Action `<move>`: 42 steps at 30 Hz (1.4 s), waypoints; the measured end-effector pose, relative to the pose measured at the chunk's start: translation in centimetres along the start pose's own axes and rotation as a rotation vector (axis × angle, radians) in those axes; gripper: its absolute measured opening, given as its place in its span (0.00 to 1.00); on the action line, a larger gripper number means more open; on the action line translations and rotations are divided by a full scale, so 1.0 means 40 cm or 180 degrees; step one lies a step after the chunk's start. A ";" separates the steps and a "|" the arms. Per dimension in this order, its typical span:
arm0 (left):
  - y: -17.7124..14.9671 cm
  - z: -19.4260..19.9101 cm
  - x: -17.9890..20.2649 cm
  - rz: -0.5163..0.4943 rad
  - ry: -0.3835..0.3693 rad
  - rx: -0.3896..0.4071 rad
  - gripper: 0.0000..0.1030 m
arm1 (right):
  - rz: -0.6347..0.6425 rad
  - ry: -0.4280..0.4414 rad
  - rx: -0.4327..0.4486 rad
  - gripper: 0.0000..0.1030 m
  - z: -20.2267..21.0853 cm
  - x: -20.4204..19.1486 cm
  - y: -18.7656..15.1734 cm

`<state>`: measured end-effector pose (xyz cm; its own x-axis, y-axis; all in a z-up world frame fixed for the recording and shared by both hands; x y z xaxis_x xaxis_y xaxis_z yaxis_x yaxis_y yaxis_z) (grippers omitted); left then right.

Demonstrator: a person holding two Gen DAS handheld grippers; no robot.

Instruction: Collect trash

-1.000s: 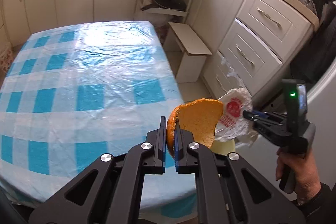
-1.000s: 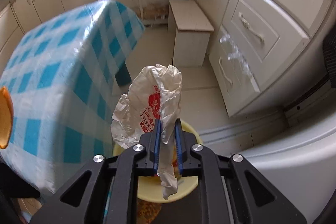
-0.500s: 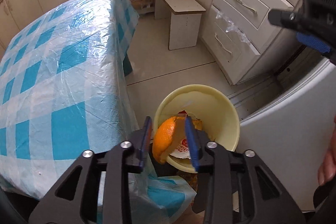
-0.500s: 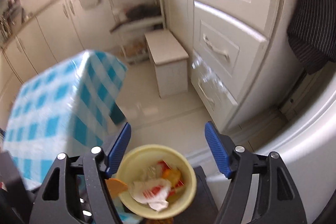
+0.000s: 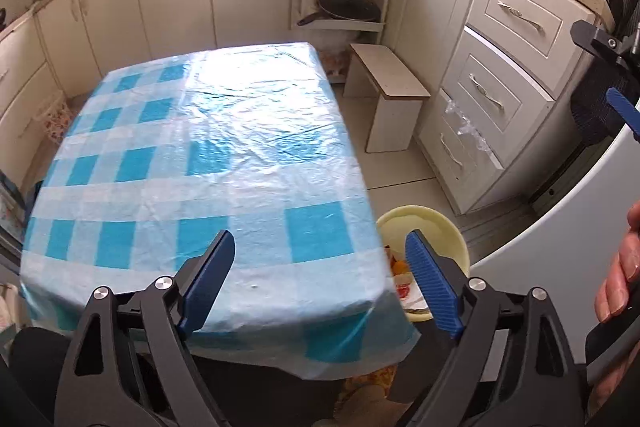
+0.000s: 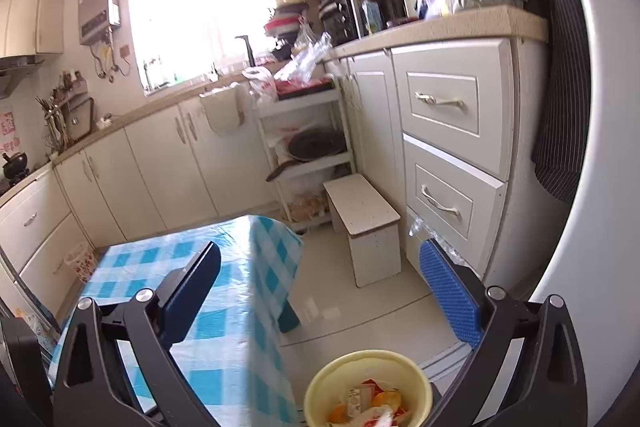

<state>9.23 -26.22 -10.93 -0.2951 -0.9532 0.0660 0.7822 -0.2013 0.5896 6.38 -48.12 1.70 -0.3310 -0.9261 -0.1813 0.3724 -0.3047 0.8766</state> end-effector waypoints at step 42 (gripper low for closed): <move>-0.227 0.295 -0.228 -0.0239 0.0699 0.0233 0.93 | 0.0401 0.0126 0.0194 0.93 0.353 -0.255 -0.188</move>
<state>-1.66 -13.02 -7.40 -0.2184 -0.9639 -0.1520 0.7183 -0.2642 0.6436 -5.27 -33.23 3.26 -0.2501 -0.9645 -0.0845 0.3550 -0.1726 0.9188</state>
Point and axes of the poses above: each gripper's, at about its wrist camera, not at the fingertips, and z roughly against the way its jaws point, x to its right, y to its top, the point moved 9 cm from there along -z, roughly the way its jaws point, and after that the axes turned 3 degrees about -x, right-handed, at the moved point
